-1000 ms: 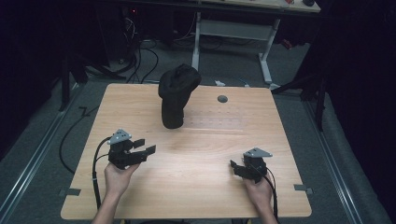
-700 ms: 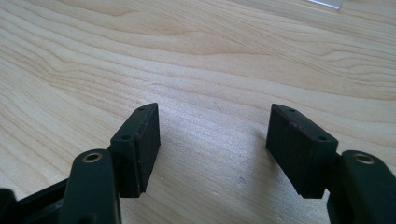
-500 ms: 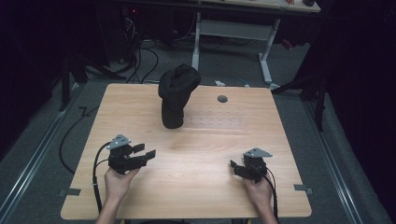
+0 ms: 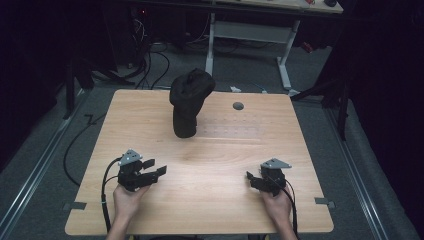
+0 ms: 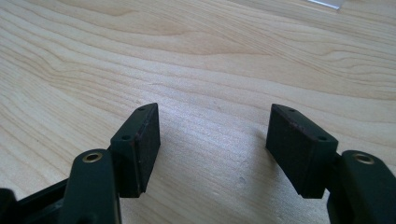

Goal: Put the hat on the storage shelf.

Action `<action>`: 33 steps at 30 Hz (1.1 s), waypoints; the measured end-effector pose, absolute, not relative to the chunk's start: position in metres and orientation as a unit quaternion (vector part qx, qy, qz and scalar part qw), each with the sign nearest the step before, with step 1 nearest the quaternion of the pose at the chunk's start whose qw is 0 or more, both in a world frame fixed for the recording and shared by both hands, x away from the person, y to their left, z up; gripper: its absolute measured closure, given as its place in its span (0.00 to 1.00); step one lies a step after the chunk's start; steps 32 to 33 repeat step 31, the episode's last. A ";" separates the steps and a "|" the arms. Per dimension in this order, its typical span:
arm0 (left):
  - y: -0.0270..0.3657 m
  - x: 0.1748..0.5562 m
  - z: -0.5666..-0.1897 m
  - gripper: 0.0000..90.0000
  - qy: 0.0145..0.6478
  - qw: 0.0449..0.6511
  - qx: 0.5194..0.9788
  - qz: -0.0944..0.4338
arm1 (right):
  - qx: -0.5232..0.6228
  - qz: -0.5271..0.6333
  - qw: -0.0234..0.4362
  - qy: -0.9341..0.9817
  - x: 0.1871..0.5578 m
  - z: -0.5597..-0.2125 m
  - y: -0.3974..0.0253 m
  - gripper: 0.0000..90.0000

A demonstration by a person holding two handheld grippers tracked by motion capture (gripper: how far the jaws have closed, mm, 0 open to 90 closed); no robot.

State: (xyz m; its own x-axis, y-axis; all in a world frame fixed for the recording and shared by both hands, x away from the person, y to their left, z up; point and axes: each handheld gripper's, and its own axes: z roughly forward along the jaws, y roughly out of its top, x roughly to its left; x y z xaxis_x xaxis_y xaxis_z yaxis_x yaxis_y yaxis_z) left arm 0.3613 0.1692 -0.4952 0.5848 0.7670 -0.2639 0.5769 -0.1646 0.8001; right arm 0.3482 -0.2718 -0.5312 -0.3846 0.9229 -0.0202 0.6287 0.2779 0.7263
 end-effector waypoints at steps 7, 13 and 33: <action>0.164 0.361 -0.510 0.43 0.449 0.430 0.772 0.131 | 0.506 0.324 0.227 0.766 0.348 -0.531 -0.272 0.39; 0.158 0.363 -0.521 0.41 0.447 0.389 0.788 0.164 | 0.506 0.324 0.227 0.766 0.348 -0.531 -0.272 0.39; 0.151 0.362 -0.536 0.30 0.442 0.361 0.800 0.186 | 0.506 0.324 0.227 0.767 0.348 -0.531 -0.272 0.39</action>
